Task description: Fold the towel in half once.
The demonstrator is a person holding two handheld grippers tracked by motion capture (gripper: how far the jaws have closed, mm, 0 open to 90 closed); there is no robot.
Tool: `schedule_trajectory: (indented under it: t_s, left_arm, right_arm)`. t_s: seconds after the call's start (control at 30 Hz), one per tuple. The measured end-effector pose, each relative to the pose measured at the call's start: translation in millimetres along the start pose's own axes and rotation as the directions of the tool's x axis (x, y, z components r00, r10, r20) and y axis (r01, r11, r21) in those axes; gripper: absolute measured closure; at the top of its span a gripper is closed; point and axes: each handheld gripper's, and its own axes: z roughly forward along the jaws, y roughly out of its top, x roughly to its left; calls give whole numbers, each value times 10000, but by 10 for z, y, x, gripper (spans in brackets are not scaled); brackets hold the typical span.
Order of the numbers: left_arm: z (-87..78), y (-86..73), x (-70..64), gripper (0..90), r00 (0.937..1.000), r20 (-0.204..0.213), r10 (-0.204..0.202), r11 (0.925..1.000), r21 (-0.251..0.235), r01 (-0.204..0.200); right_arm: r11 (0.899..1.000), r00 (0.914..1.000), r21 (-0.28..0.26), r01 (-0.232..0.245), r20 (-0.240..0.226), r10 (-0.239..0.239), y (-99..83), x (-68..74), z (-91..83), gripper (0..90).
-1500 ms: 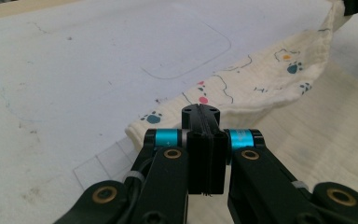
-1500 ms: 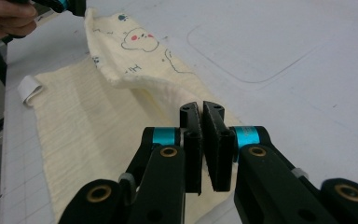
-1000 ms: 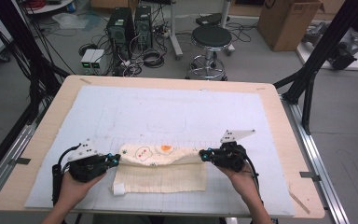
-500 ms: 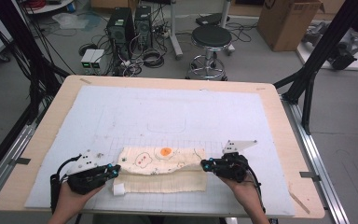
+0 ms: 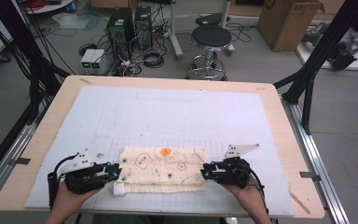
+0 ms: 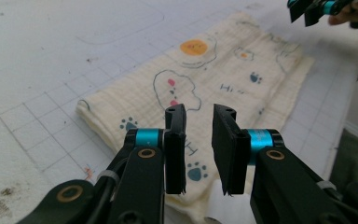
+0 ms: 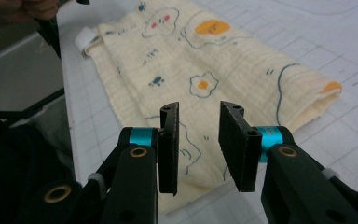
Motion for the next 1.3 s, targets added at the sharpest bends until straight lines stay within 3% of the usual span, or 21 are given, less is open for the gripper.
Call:
schedule_trajectory:
  t_s: [0.13, 0.3, 0.37, 0.43, 0.63, 0.77, 0.93, 1.07, 1.3]
  left_arm:
    - [143, -62, 20, 744, 9998, -68, 189, 9979, 620, -184]
    - [221, -110, 34, 733, 9983, 97, 573, 9875, 1467, -581]
    - [248, -134, 48, 705, 9984, 206, 534, 9829, 1752, -562]
    - [245, -152, 48, 690, 9983, 245, 533, 9838, 1701, -567]
    - [237, -180, 47, 685, 9958, 234, 887, 9830, 1591, -913]
    - [234, -188, 35, 759, 9952, -77, 975, 9829, 1576, -951]
    - [229, -181, 31, 868, 9949, -166, 994, 9829, 1576, -956]
    - [221, -172, 28, 882, 9935, -246, 1115, 9822, 1548, -1064]
    - [162, -122, 44, 884, 9967, -371, 717, 9943, 812, -685]
  right_arm:
    - [9981, 9995, 554, 267, 150, -276, -32, 9, 83, 678]
    - [9920, 9974, 1035, 719, -10, -722, -67, 45, 180, 666]
    - [9880, 9962, 1279, 866, -30, -869, -82, 57, 222, 657]
    - [9831, 9954, 1564, 951, -15, -960, -99, 73, 250, 652]
    - [9788, 9919, 1649, 1215, 163, -1259, -118, 89, 269, 696]
    - [9796, 9923, 1663, 1132, 305, -1199, -126, 90, 262, 767]
    - [9813, 9939, 1632, 1017, 266, -1075, -121, 88, 262, 841]
    - [9837, 9952, 1552, 907, 227, -953, -103, 97, 241, 856]
    - [9899, 9954, 1120, 875, 297, -914, -73, 111, 177, 861]
